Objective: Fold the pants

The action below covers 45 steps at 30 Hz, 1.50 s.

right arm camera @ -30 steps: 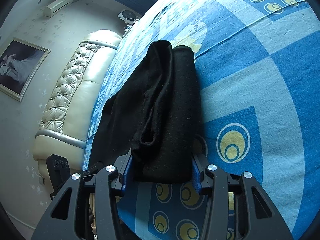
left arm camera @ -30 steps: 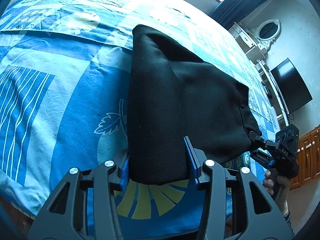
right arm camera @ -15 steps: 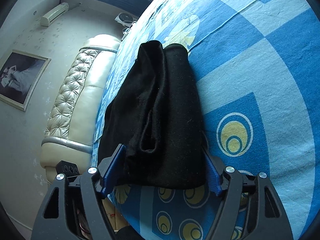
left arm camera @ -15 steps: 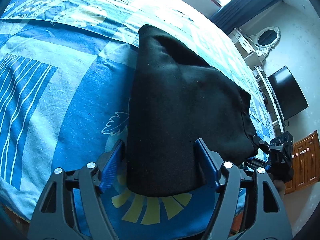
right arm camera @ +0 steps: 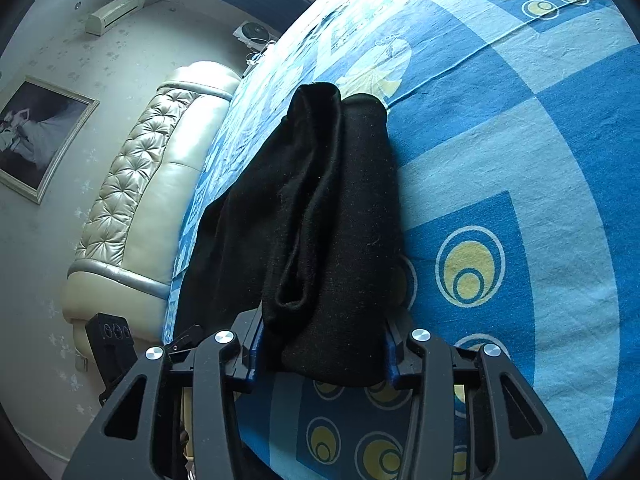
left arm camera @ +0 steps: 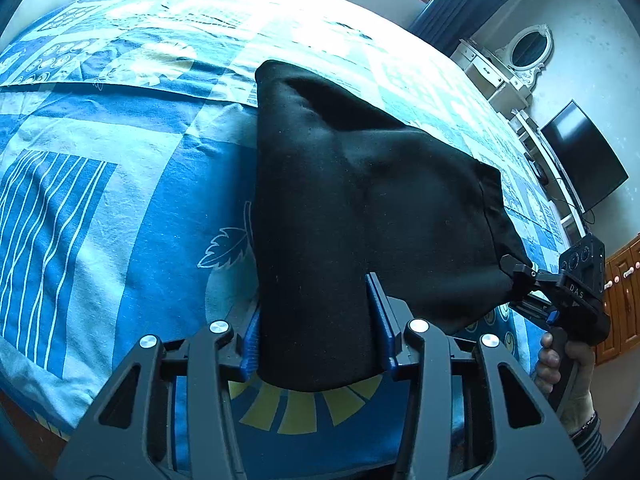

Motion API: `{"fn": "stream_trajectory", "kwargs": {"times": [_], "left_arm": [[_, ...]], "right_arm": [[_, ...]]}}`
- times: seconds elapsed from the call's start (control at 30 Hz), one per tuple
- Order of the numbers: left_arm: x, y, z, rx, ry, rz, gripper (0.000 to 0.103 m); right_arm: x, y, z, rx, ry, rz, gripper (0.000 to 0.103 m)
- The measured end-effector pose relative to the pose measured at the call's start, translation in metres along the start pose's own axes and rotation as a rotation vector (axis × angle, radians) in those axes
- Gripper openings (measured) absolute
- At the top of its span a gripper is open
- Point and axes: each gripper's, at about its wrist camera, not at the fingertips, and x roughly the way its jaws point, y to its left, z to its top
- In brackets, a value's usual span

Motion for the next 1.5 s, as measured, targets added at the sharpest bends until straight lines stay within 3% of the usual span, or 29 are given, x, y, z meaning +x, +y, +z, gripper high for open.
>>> {"fn": "stream_trajectory", "kwargs": {"times": [0.37, 1.23, 1.33, 1.5], "left_arm": [[-0.009, 0.001, -0.018, -0.009, 0.014, -0.006, 0.044], [-0.003, -0.001, -0.022, 0.014, 0.006, 0.011, 0.047], [-0.003, -0.001, -0.022, 0.028, 0.000, 0.016, 0.055], [-0.004, -0.003, -0.027, 0.065, -0.032, 0.085, 0.084]], "right_arm": [[-0.011, -0.005, -0.017, 0.011, 0.022, 0.008, 0.044], [-0.006, -0.018, -0.018, 0.050, 0.018, 0.042, 0.045], [-0.007, -0.023, -0.017, 0.075, 0.014, 0.075, 0.049], [-0.013, -0.025, -0.019, 0.088, -0.015, 0.127, 0.060]]}}
